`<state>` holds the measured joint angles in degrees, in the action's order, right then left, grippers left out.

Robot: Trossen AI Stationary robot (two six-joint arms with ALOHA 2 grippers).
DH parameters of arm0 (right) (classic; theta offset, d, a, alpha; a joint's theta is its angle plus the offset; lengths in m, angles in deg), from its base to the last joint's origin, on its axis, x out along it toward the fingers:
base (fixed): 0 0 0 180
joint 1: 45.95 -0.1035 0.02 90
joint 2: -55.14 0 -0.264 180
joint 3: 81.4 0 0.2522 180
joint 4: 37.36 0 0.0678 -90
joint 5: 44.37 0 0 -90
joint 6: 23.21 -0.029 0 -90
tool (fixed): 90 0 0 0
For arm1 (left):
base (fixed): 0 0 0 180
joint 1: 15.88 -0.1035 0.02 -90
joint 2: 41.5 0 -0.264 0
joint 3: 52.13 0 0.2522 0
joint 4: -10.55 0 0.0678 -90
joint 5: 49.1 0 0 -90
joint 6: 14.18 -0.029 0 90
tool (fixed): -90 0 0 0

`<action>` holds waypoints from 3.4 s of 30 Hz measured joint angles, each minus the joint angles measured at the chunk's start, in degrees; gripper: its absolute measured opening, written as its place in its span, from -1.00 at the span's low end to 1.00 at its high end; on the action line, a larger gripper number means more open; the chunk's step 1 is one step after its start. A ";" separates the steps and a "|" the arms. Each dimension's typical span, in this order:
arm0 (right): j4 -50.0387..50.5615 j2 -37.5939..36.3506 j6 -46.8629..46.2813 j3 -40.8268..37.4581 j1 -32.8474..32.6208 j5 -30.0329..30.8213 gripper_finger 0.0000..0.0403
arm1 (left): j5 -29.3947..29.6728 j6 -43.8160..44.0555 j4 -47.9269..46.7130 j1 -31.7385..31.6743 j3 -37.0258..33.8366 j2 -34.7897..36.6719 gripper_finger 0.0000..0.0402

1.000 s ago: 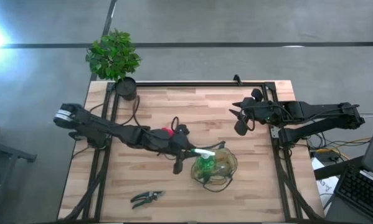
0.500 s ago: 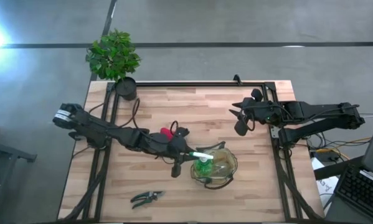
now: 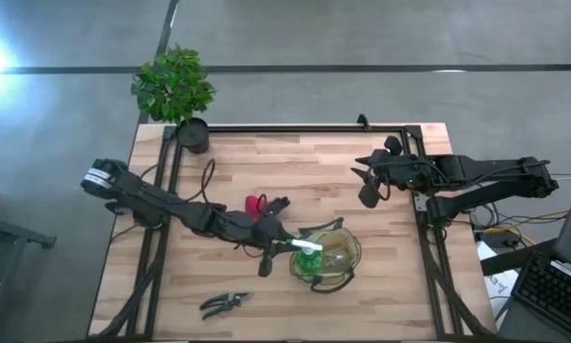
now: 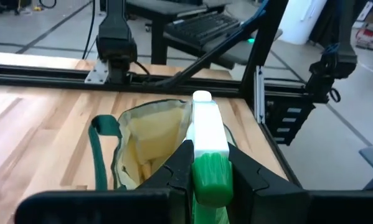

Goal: Pick & Place Garden tools in Gardening bag
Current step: Put the green spray bottle into the gardening bag, then put the red gloves into the gardening bag

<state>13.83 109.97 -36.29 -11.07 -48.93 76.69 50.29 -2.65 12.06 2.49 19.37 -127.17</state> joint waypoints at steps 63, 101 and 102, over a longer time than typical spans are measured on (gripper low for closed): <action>0.08 0.01 0.02 -0.02 0.04 0.05 -0.36 | 16.96 5.84 -29.41 -1.77 -13.86 23.68 0.22; -0.39 0.02 0.24 -0.02 0.04 0.47 -0.28 | 4.12 -7.08 -45.14 -17.51 -6.82 3.52 0.22; -0.39 0.01 0.24 -0.02 0.04 0.47 -0.29 | 4.01 -7.45 -45.83 -17.51 -6.03 3.54 0.22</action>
<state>13.44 109.97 -36.05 -11.09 -48.89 77.16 54.30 -10.10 -33.77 -15.02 13.34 -123.62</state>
